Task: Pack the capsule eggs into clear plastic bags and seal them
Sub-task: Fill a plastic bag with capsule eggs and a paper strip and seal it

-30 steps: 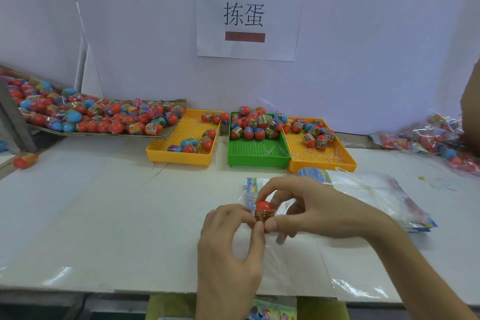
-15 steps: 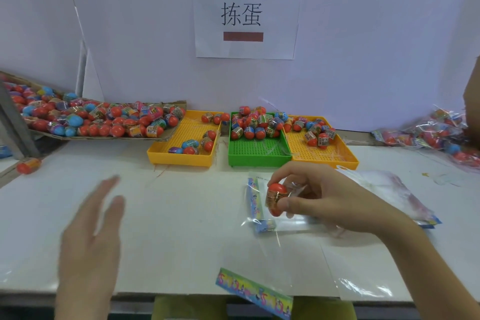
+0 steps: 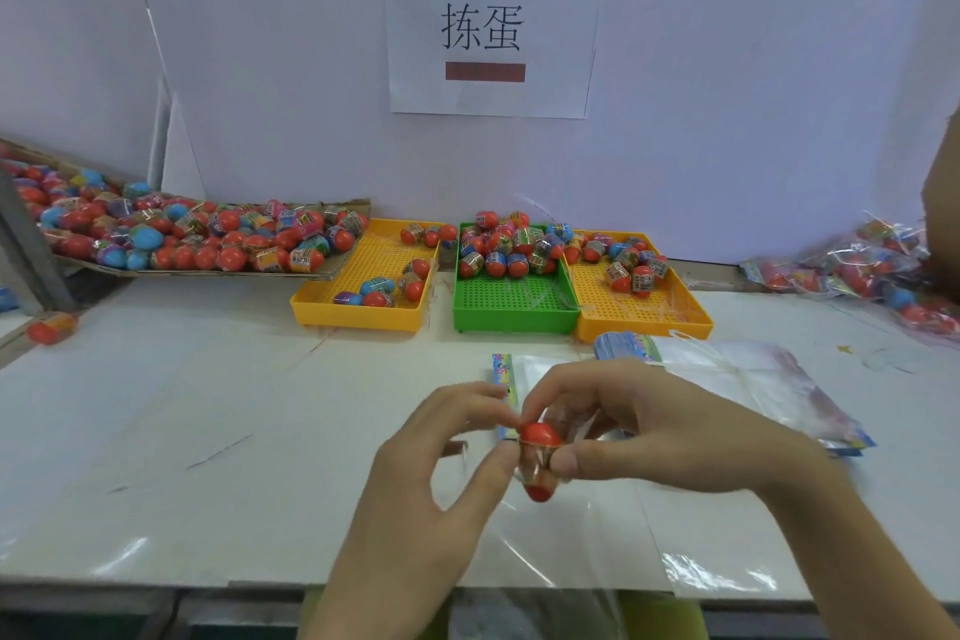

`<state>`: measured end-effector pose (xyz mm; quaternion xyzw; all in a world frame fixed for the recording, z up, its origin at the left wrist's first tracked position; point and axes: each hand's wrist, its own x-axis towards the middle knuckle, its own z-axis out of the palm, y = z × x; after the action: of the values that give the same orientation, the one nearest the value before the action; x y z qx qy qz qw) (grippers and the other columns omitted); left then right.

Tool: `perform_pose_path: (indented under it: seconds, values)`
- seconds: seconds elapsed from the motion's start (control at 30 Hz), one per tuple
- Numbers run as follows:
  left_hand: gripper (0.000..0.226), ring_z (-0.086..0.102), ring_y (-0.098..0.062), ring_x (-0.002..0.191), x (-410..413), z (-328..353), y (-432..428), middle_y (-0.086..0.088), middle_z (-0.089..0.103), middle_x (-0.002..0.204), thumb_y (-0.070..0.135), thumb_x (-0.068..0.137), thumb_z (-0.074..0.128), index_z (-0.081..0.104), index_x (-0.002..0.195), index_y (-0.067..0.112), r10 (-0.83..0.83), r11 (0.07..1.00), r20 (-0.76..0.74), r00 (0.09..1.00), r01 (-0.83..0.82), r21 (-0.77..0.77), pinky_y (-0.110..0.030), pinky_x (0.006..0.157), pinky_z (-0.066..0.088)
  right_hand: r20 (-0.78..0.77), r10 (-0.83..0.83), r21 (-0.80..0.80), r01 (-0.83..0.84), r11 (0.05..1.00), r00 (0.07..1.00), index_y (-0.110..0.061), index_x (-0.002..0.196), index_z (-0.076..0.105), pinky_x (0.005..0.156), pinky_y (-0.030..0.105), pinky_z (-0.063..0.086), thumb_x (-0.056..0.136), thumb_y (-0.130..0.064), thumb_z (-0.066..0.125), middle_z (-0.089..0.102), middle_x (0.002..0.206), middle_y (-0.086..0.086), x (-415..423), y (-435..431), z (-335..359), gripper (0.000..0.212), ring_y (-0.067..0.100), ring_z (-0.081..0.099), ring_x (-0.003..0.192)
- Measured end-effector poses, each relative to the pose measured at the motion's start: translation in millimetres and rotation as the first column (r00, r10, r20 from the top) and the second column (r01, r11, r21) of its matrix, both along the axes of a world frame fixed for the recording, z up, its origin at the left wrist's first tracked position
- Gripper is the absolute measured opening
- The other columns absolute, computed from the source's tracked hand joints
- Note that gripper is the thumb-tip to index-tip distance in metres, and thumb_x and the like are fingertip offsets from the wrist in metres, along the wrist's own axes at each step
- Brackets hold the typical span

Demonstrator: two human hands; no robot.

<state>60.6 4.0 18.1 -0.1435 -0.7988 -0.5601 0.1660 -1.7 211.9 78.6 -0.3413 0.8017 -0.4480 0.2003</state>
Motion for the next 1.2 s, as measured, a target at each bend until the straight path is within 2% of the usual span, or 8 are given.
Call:
perform_pose_path:
  seconds: [0.2, 0.37, 0.5, 0.7, 0.87, 0.97, 1.07, 1.2]
  values:
    - [0.018, 0.069, -0.016, 0.075, -5, -14, -4, -0.003, 0.074, 0.089, 0.044, 0.083, 0.062, 0.070, 0.078, 0.028, -0.217, 0.954, 0.100, 0.971, 0.189, 0.231, -0.027, 0.071, 0.054, 0.011, 0.026, -0.039, -0.025, 0.999, 1.000, -0.013, 0.114, 0.066, 0.082, 0.031, 0.054, 0.090, -0.017, 0.074, 0.073, 0.099, 0.011, 2, 4, 1, 0.026, 0.028, 0.071, 0.091]
    - [0.027, 0.065, -0.020, 0.059, -8, -20, -5, -0.006, 0.067, 0.062, 0.046, 0.087, 0.064, 0.067, 0.077, 0.022, -0.189, 0.957, 0.103, 0.977, 0.159, 0.243, -0.035, 0.064, 0.053, 0.033, 0.094, 0.057, -0.096, 0.994, 0.995, -0.015, 0.111, 0.069, 0.081, 0.043, 0.054, 0.094, -0.024, 0.070, 0.071, 0.097, 0.007, 4, -4, -6, 0.019, 0.024, 0.068, 0.084]
    - [0.027, 0.063, -0.016, 0.053, -10, -19, -4, -0.001, 0.066, 0.062, 0.045, 0.085, 0.064, 0.065, 0.073, 0.021, -0.137, 0.960, 0.099, 0.986, 0.107, 0.258, -0.024, 0.058, 0.051, 0.019, 0.146, 0.118, -0.148, 0.982, 0.989, -0.020, 0.109, 0.070, 0.086, 0.048, 0.055, 0.091, -0.030, 0.073, 0.072, 0.098, -0.002, 5, -11, -11, 0.021, 0.027, 0.066, 0.090]
    - [0.017, 0.063, -0.025, 0.045, -9, -21, -1, -0.005, 0.070, 0.071, 0.031, 0.090, 0.066, 0.064, 0.076, 0.020, -0.106, 0.964, 0.112, 0.988, 0.075, 0.254, -0.026, 0.053, 0.051, -0.029, 0.122, 0.131, -0.117, 0.984, 0.992, -0.026, 0.107, 0.078, 0.084, 0.051, 0.051, 0.087, -0.037, 0.075, 0.062, 0.099, 0.002, -2, -10, -21, 0.022, 0.029, 0.060, 0.089]
    - [0.017, 0.066, -0.024, 0.048, -10, -19, 0, -0.001, 0.072, 0.077, 0.035, 0.089, 0.068, 0.066, 0.077, 0.025, -0.013, 0.967, 0.112, 0.994, -0.016, 0.253, -0.020, 0.055, 0.049, -0.067, -0.046, 0.038, 0.049, 0.998, 0.997, -0.023, 0.096, 0.077, 0.075, 0.032, 0.051, 0.085, -0.040, 0.079, 0.068, 0.095, -0.010, -8, -6, -29, 0.021, 0.011, 0.064, 0.082]
    - [0.018, 0.063, -0.019, 0.048, -10, -20, 1, 0.001, 0.071, 0.077, 0.036, 0.089, 0.067, 0.066, 0.077, 0.023, 0.014, 0.967, 0.111, 0.994, -0.042, 0.250, -0.018, 0.055, 0.049, -0.089, -0.056, 0.059, 0.061, 0.996, 0.995, -0.026, 0.097, 0.077, 0.075, 0.024, 0.051, 0.086, -0.041, 0.078, 0.070, 0.097, -0.012, -9, -3, -29, 0.018, 0.007, 0.065, 0.087]
    - [0.015, 0.059, -0.015, 0.046, -10, -20, 3, 0.000, 0.067, 0.068, 0.038, 0.083, 0.065, 0.066, 0.075, 0.025, 0.019, 0.974, 0.112, 0.993, -0.044, 0.224, -0.015, 0.054, 0.045, -0.042, 0.010, 0.131, -0.005, 0.991, 0.999, -0.023, 0.100, 0.077, 0.084, 0.026, 0.051, 0.092, -0.041, 0.071, 0.068, 0.106, -0.008, -9, -4, -31, 0.021, 0.010, 0.064, 0.097]
    - [0.013, 0.056, -0.012, 0.044, -9, -21, 4, 0.003, 0.069, 0.072, 0.039, 0.084, 0.062, 0.065, 0.075, 0.029, 0.027, 0.980, 0.088, 0.996, -0.044, 0.192, -0.015, 0.051, 0.044, 0.072, 0.057, 0.121, -0.066, 0.990, 0.996, -0.015, 0.100, 0.077, 0.091, 0.029, 0.050, 0.096, -0.034, 0.065, 0.065, 0.116, 0.005, -11, -5, -32, 0.023, 0.021, 0.063, 0.106]
